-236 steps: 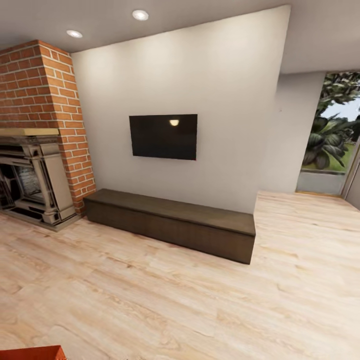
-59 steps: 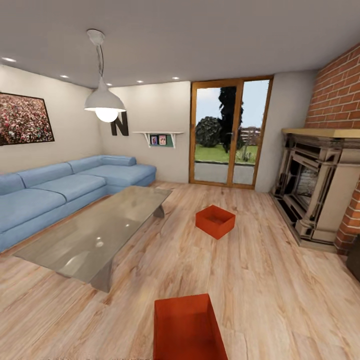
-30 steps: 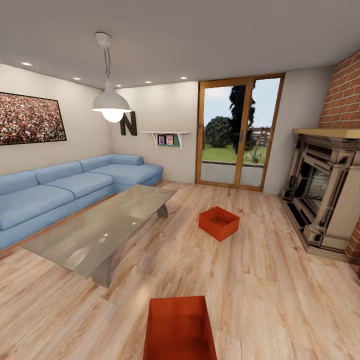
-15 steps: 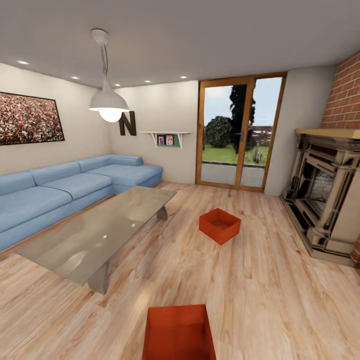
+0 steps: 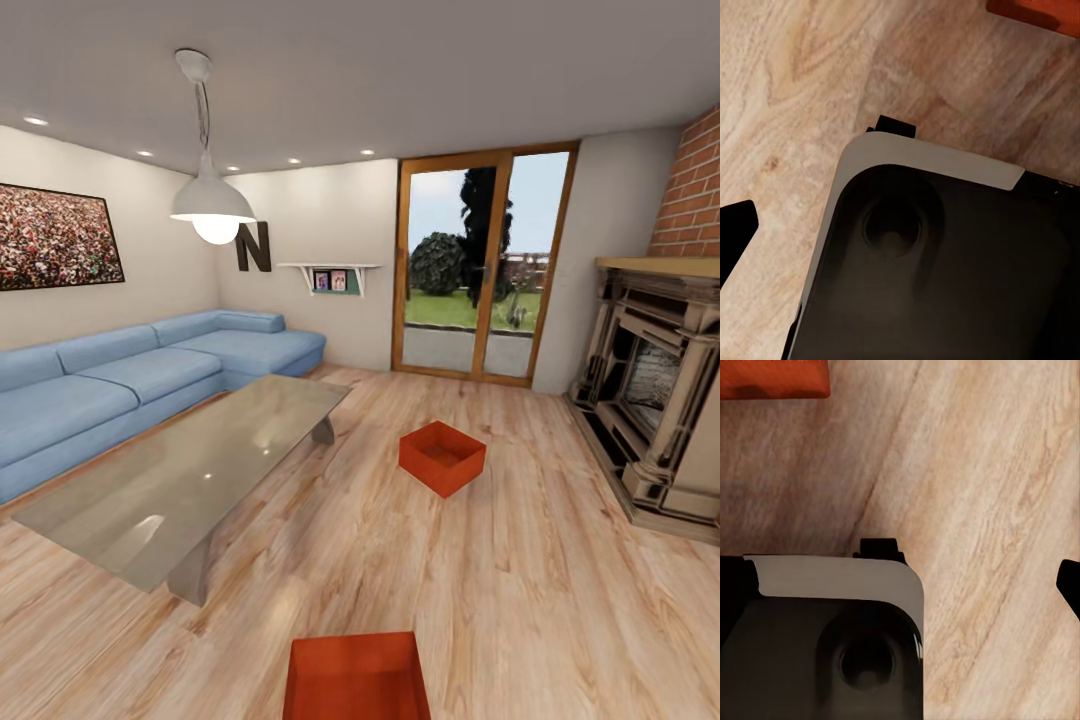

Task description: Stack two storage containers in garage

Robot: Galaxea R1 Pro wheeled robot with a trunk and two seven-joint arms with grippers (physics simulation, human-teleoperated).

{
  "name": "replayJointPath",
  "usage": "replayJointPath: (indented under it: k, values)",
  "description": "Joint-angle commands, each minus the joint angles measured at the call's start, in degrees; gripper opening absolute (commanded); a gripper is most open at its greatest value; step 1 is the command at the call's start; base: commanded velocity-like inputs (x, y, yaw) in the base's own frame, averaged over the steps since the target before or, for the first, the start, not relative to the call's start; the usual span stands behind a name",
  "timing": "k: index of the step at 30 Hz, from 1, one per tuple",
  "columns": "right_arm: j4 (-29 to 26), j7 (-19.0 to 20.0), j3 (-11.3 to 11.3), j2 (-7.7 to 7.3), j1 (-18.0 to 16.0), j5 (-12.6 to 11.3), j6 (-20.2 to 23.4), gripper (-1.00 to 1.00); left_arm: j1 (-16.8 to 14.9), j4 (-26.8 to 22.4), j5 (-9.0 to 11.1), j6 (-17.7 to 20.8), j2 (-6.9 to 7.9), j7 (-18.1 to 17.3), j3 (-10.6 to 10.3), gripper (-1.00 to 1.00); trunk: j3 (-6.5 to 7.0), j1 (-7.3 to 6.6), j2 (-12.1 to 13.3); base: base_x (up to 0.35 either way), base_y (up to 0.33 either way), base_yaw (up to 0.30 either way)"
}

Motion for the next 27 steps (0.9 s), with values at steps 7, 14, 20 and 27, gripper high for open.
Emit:
replayJointPath:
  k: [7,14,20,27]
  values:
    - [0.2,0.0,0.5,0.02,-0.1,-0.5,-0.4,1.0,0.0,0.0,0.0,-0.1,0.0,0.0,0.4,1.0,-0.06,0.0,0.0,0.072,0.0,0.0]
    - [0.2,0.0,0.5,0.07,-0.1,-0.5,-0.3,1.0,0.0,0.0,0.0,-0.1,0.05,0.0,0.4,1.0,-0.06,0.0,0.0,0.028,0.0,0.0]
    - [0.2,0.0,0.5,0.05,-0.1,-0.5,-0.3,1.0,0.0,0.0,0.0,-0.1,0.05,0.0,0.4,1.0,-0.06,0.0,0.0,0.003,0.0,0.092]
    - [0.2,0.0,0.4,0.02,-0.1,-0.5,-0.3,1.0,0.0,0.0,0.0,-0.1,-0.02,0.0,0.4,1.0,-0.06,0.0,0.0,0.0,0.0,0.088]
